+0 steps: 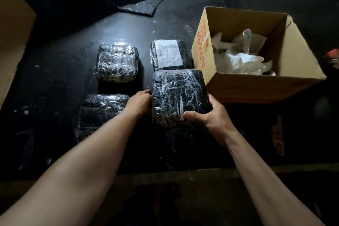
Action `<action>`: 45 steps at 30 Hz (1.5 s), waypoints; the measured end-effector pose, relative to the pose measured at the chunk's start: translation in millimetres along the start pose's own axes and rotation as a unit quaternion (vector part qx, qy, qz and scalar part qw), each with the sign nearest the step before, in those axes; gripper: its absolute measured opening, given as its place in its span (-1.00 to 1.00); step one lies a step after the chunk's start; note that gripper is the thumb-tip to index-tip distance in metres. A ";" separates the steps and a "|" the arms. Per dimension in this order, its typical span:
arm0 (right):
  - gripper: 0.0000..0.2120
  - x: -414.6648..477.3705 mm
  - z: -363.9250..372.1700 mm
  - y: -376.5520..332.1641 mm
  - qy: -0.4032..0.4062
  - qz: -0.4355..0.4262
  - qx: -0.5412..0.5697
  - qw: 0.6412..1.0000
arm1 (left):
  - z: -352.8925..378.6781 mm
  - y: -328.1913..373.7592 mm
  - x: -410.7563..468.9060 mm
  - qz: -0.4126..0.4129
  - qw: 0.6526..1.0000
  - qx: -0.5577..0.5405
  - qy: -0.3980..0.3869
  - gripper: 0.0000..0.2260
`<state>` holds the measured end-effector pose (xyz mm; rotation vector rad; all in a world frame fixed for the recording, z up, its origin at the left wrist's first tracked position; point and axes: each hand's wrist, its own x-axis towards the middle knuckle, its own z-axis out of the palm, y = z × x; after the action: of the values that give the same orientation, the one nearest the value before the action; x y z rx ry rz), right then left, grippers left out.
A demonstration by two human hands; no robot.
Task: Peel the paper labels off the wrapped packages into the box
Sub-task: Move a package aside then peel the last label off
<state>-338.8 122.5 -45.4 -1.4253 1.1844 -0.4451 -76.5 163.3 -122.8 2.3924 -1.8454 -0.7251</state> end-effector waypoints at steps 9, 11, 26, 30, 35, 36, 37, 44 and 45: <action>-0.02 -16.5 8.9 58.2 -0.008 0.060 -0.015 0.998 | -1.0 8.0 -3.4 -0.013 1.000 0.022 -0.017 -0.44; -0.04 -17.3 9.8 67.1 -0.007 0.070 -0.022 0.997 | -3.2 9.3 -2.7 -0.023 0.999 0.032 -0.034 -0.24; 0.08 -2.5 0.5 54.2 -0.063 0.068 -0.243 0.966 | -3.6 7.9 3.6 -0.028 0.997 0.050 -0.050 -0.08; 0.09 -3.4 1.0 48.0 -0.066 0.081 -0.260 0.960 | -2.1 7.1 1.1 -0.022 0.998 0.043 -0.049 -0.09; 0.14 1.5 2.4 37.1 -0.077 0.095 -0.320 0.940 | -0.2 2.9 1.7 -0.012 0.998 0.041 -0.047 -0.09; 0.16 3.0 3.5 34.6 -0.080 0.100 -0.331 0.935 | 0.4 1.9 2.5 -0.008 0.998 0.042 -0.045 -0.09; 0.17 4.8 4.8 32.2 -0.082 0.105 -0.344 0.930 | 1.2 0.9 3.1 -0.006 0.998 0.042 -0.044 -0.10; 0.21 18.6 17.1 14.3 -0.101 0.134 -0.433 0.886 | 1.1 -2.6 5.9 0.001 0.998 0.047 -0.041 -0.15; 0.17 23.7 18.0 13.2 -0.107 0.143 -0.438 0.881 | 0.0 -2.8 6.9 0.003 0.998 0.044 -0.035 -0.18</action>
<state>-319.5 114.3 -70.2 -1.9358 1.4559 0.5298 -72.8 157.8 -126.0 2.4422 -1.9506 -0.7536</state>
